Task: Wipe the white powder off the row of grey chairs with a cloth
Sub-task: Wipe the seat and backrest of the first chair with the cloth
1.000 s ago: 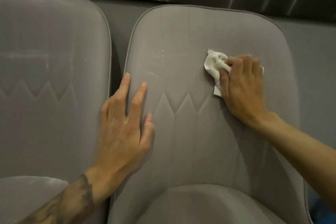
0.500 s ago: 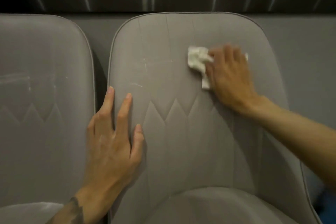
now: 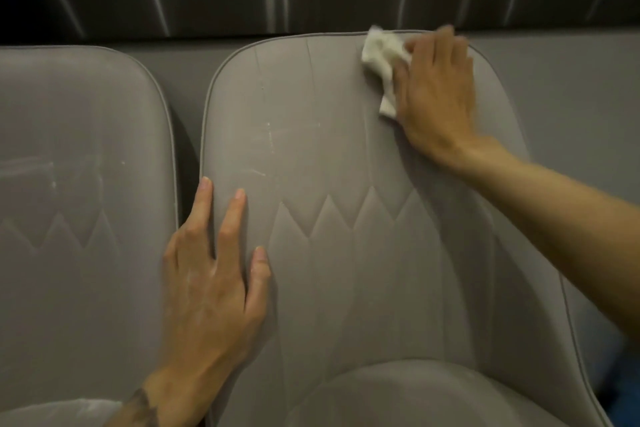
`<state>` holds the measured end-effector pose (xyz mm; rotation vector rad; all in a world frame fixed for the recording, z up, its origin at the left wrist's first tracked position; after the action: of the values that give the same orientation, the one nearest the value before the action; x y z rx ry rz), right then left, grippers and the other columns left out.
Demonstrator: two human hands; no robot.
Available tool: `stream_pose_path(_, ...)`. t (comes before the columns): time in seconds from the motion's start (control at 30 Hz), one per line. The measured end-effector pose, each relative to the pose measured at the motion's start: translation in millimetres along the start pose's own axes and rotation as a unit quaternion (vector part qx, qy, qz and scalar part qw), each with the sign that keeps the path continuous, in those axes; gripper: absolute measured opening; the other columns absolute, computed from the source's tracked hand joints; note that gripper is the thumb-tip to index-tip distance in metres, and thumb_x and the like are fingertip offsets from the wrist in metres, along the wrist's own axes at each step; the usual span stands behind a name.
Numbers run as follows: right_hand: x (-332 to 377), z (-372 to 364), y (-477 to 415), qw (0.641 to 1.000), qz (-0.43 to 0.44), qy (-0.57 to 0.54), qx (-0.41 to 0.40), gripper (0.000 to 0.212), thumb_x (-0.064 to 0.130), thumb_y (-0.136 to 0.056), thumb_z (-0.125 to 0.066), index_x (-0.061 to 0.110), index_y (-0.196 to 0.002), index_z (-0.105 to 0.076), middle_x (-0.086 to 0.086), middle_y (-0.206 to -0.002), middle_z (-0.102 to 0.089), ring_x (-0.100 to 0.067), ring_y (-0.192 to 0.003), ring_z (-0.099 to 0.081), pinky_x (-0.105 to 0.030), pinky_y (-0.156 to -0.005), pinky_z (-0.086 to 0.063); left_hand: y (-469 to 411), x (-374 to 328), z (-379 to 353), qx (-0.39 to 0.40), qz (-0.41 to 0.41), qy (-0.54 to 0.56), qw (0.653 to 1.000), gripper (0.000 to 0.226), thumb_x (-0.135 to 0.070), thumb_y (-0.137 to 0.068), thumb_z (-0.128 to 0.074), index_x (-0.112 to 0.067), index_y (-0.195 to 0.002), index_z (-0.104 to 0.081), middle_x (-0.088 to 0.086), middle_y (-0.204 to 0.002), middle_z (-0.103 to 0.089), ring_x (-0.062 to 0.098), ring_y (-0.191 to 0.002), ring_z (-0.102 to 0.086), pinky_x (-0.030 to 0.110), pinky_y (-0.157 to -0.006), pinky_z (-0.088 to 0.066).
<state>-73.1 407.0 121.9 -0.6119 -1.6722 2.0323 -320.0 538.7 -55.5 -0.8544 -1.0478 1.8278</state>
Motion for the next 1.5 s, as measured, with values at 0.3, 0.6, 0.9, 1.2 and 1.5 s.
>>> stream_pose_path(0.3,53,-2,160,0.957,0.250,-0.041,0.141,0.026,0.025,-0.102,-0.045,0.008,-0.119,-0.055,-0.015,-0.109,-0.055,-0.036,-0.093,-0.051,-0.046,-0.086,-0.038,0,-1,1,-0.011,-0.004,0.002,1.000,0.067,-0.037,-0.097,-0.045,-0.013,-0.159,-0.037,0.016,-0.170,-0.018,0.042,-0.145,-0.037,0.057,-0.110,-0.036)
stream_pose_path(0.6,15,-4,119,0.992,0.092,-0.013,0.089,0.031,0.026,-0.104,-0.042,0.004,-0.121,-0.056,-0.022,-0.113,-0.054,-0.040,-0.101,-0.051,-0.048,-0.089,-0.037,0,-1,0,-0.017,-0.019,0.007,1.000,0.067,-0.034,-0.098,-0.047,-0.012,-0.159,-0.034,0.019,-0.170,-0.018,0.044,-0.145,-0.035,0.057,-0.111,-0.034)
stream_pose_path(0.9,25,-4,166,0.968,0.192,-0.003,0.159,0.026,0.022,-0.099,-0.050,0.006,-0.120,-0.052,-0.016,-0.108,-0.055,-0.035,-0.091,-0.051,-0.046,-0.081,-0.040,1,-2,0,-0.019,-0.022,0.009,1.000,0.066,-0.034,-0.099,-0.047,-0.012,-0.159,-0.034,0.020,-0.169,-0.019,0.043,-0.146,-0.034,0.056,-0.111,-0.034)
stream_pose_path(1.2,61,-7,299,0.878,0.381,0.005,0.290,0.034,0.019,-0.088,-0.051,0.009,-0.119,-0.056,-0.013,-0.111,-0.056,-0.034,-0.092,-0.054,-0.044,-0.084,-0.043,0,-3,2,-0.024,-0.020,0.007,0.999,0.065,-0.032,-0.099,-0.049,-0.011,-0.159,-0.035,0.020,-0.169,-0.019,0.043,-0.145,-0.035,0.055,-0.110,-0.035)
stream_pose_path(1.5,63,-6,269,0.932,0.287,-0.022,0.220,0.035,0.018,-0.091,-0.062,0.007,-0.122,-0.052,-0.013,-0.111,-0.055,-0.035,-0.092,-0.056,-0.043,-0.084,-0.041,0,-1,3,-0.024,-0.018,0.003,1.000,0.065,-0.033,-0.099,-0.048,-0.013,-0.159,-0.035,0.018,-0.170,-0.018,0.042,-0.145,-0.036,0.054,-0.112,-0.034)
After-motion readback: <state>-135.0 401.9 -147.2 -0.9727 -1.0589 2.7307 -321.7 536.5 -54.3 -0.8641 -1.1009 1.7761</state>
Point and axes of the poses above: each hand's wrist, its own y-axis away from the middle knuckle, its own z-axis out of the back of the hand, x = y × z, the point moved 10 cm from there along -y, towards the middle knuckle
